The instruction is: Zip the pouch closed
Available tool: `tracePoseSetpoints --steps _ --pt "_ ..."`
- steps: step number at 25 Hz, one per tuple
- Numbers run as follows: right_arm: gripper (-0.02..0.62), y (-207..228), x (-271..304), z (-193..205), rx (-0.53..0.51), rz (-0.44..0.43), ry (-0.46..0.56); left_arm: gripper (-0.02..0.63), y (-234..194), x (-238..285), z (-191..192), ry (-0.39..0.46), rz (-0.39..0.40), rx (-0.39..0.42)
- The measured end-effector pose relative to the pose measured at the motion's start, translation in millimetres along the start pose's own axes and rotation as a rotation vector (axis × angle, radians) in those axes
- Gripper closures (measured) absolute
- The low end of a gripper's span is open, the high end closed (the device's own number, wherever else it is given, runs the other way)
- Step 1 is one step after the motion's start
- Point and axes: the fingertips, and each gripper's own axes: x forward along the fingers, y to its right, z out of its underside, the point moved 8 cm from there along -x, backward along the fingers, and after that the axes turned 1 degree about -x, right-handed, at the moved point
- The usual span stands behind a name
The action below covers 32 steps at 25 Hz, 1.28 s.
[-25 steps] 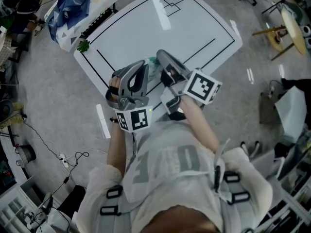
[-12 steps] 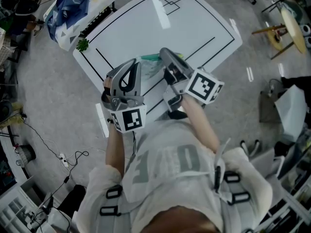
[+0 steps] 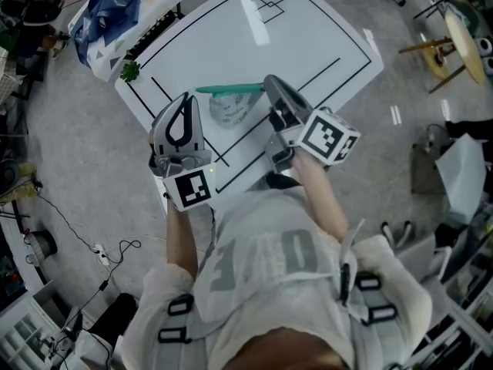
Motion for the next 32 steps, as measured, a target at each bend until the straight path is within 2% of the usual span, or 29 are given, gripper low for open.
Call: tracePoseSetpoints --steps 4,12,18,21,25,28,32 --pt "0.588 10 -9 -1 0.037 0.022 0.012 0.591 -6 -5 6 -0.038 -0.006 0.019" --pt "0.588 12 -12 -5 -0.015 0.047 0.026 0.591 2 -3 5 -0.035 0.006 -0.006" --pt "0.588 13 -18 -5 -0.046 0.047 -0.005 0.591 4 -7 0 -0.029 0.026 -0.022" --pt "0.588 11 -24 -5 -0.069 0.047 -0.024 0.589 7 -9 -1 -0.038 0.033 -0.078" --pt "0.586 23 -25 3 -0.037 0.102 -0.041 0.589 22 -8 15 -0.116 0.084 -0.227" --pt "0.586 34 -27 7 -0.011 0.132 -0.059 0.589 33 -8 24 -0.150 0.131 -0.258" --pt "0.586 41 -26 7 -0.048 0.170 -0.065 0.589 41 -5 31 -0.187 0.148 -0.277"
